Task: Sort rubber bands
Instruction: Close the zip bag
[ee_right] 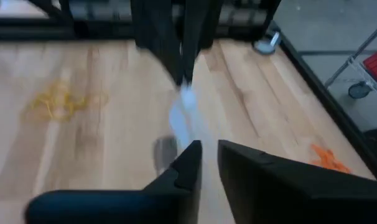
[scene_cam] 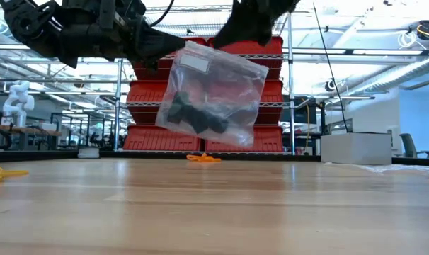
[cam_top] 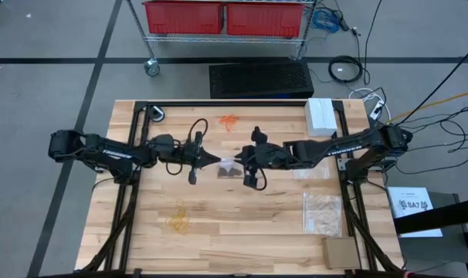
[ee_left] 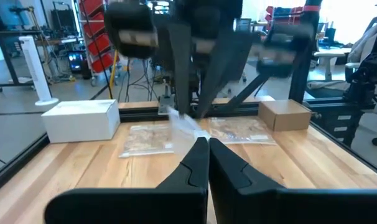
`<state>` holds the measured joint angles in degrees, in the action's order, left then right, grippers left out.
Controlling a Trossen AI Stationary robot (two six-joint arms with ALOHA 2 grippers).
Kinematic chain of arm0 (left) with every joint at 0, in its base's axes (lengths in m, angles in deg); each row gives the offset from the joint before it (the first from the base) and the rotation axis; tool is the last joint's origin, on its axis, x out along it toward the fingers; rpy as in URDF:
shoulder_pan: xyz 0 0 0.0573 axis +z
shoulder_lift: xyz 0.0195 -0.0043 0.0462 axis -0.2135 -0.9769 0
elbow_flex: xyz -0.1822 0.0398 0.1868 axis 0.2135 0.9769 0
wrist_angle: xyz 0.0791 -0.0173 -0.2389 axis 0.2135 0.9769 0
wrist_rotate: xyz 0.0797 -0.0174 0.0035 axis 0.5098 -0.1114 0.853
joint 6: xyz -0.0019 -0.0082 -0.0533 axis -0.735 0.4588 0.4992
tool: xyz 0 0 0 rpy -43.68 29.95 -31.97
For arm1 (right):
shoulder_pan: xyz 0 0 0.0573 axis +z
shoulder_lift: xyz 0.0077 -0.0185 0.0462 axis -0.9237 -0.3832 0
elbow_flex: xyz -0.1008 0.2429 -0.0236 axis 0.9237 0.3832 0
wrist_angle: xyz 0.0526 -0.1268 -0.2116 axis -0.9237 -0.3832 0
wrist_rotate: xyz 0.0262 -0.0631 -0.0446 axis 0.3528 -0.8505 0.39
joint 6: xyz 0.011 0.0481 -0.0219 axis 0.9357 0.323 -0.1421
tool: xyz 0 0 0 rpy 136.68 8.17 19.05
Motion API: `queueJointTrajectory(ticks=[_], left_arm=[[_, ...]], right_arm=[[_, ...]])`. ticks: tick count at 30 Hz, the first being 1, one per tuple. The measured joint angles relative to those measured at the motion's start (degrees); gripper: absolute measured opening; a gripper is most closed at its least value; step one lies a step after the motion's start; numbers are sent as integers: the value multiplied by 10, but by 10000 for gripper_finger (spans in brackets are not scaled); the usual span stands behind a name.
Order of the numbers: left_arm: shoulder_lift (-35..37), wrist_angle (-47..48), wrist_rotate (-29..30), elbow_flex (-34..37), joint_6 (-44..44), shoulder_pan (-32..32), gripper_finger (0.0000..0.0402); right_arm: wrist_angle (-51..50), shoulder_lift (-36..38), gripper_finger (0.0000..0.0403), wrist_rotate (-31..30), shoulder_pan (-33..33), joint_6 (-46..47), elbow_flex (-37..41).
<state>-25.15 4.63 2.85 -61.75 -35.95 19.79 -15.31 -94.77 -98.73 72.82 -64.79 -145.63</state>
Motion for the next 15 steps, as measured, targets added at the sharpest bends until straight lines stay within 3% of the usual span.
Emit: queueJointTrajectory(ticks=[7, 15], left_arm=[[0, 0, 0, 0, 0, 0, 3], [0, 4, 0, 0, 0, 0, 2]], right_arm=[[7, -25, 124, 37, -6, -7, -43], [-2, -80, 130, 57, -23, -43, -78]])
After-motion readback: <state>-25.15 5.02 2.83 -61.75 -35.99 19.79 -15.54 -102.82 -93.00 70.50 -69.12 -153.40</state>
